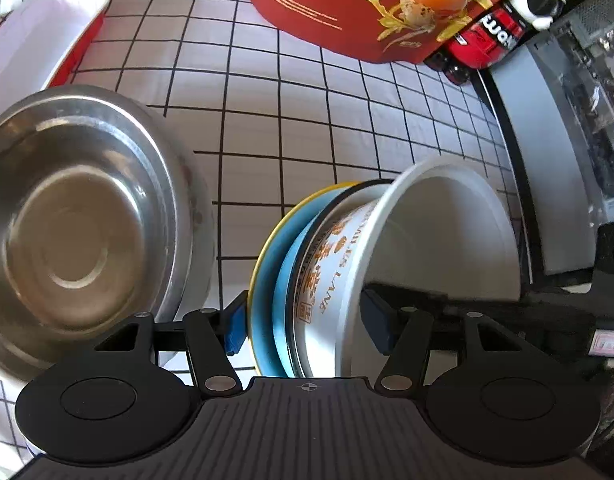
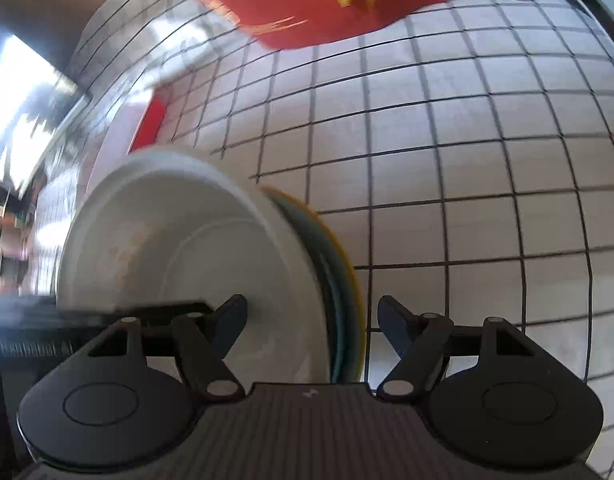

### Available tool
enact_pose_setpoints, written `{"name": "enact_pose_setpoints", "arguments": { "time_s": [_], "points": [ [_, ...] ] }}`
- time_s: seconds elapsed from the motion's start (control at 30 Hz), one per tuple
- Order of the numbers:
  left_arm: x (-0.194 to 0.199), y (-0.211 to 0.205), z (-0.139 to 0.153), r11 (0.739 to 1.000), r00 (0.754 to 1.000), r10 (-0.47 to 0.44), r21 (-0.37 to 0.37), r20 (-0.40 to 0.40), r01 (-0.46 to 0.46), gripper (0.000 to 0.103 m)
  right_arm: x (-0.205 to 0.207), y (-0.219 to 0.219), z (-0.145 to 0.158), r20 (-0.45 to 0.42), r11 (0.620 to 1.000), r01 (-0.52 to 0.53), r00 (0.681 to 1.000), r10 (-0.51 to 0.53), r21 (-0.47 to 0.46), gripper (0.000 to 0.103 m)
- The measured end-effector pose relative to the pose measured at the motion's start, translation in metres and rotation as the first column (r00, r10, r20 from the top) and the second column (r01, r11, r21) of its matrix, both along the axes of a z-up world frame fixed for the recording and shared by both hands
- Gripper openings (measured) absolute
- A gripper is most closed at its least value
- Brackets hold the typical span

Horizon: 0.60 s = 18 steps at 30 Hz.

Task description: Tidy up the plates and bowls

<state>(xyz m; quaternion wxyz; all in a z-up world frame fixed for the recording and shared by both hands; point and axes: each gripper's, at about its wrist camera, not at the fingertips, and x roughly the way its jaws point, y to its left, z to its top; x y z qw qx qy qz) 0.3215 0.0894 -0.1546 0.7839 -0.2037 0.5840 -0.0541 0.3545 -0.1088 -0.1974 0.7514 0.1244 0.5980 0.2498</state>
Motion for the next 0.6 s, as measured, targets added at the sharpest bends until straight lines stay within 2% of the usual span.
{"name": "enact_pose_setpoints", "arguments": {
  "time_s": [0.37, 0.6],
  "points": [
    [0.000, -0.004, 0.003, 1.000, 0.999, -0.025, 0.007, 0.030, 0.025, 0.064, 0.005, 0.003, -0.003, -0.054, 1.000, -0.001, 0.999, 0.003, 0.020, 0.071],
    [0.008, 0.005, -0.004, 0.999, 0.999, -0.009, -0.050, -0.033, 0.007, 0.064, 0.010, 0.007, -0.002, -0.082, 1.000, -0.019, 0.996, 0.021, 0.019, 0.069]
  ]
}}
